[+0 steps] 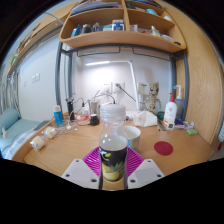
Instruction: Pour water
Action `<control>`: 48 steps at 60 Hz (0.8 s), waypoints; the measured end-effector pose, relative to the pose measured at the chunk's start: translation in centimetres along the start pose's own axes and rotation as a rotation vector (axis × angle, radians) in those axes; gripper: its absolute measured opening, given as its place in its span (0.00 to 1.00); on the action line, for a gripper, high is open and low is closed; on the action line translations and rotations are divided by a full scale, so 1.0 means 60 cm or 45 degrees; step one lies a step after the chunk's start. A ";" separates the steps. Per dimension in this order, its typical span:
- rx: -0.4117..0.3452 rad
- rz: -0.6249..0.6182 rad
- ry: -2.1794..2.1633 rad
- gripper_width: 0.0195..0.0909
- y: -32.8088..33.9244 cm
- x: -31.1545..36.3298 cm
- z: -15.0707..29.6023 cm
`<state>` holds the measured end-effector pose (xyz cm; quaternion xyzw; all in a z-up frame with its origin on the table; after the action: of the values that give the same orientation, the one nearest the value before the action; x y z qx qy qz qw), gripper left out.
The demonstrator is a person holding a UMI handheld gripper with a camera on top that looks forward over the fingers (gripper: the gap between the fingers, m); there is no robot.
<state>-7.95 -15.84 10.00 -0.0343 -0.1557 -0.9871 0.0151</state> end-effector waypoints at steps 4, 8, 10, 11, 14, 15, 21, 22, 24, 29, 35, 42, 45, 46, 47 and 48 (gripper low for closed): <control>0.013 0.006 -0.067 0.11 -0.003 0.021 0.021; 0.038 0.018 -0.192 0.11 -0.012 0.047 0.041; 0.044 0.028 -0.277 0.11 -0.020 0.059 0.050; 0.042 0.039 -0.326 0.11 -0.024 0.066 0.056; 0.058 0.043 -0.495 0.11 -0.038 0.078 0.069; 0.067 0.047 -0.552 0.11 -0.042 0.082 0.073; 0.064 0.072 -0.897 0.11 -0.072 0.095 0.103; 0.059 0.084 -0.959 0.11 -0.077 0.097 0.110; 0.055 0.101 -1.080 0.11 -0.087 0.099 0.120; 0.090 0.129 -1.362 0.11 -0.112 0.106 0.130; 0.165 0.162 -1.659 0.11 -0.134 0.110 0.123; 0.240 0.209 -1.949 0.11 -0.146 0.118 0.124; 0.268 0.196 -2.017 0.11 -0.148 0.113 0.122; 0.281 0.200 -2.040 0.11 -0.148 0.112 0.122; 0.291 0.204 -2.064 0.11 -0.148 0.111 0.123; 0.297 0.206 -2.088 0.11 -0.149 0.108 0.125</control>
<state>-14.33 -5.17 14.83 -0.7519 -0.2158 -0.6223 -0.0289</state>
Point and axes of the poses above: the point between the fingertips, and its own axes, seen from behind it with the camera up: x to the left, z up, y backward, against the way the camera looks, the point moved 7 cm from there along y, backward, against the way the camera looks, and after that the axes turned 3 degrees about -y, right-handed, at the moved point
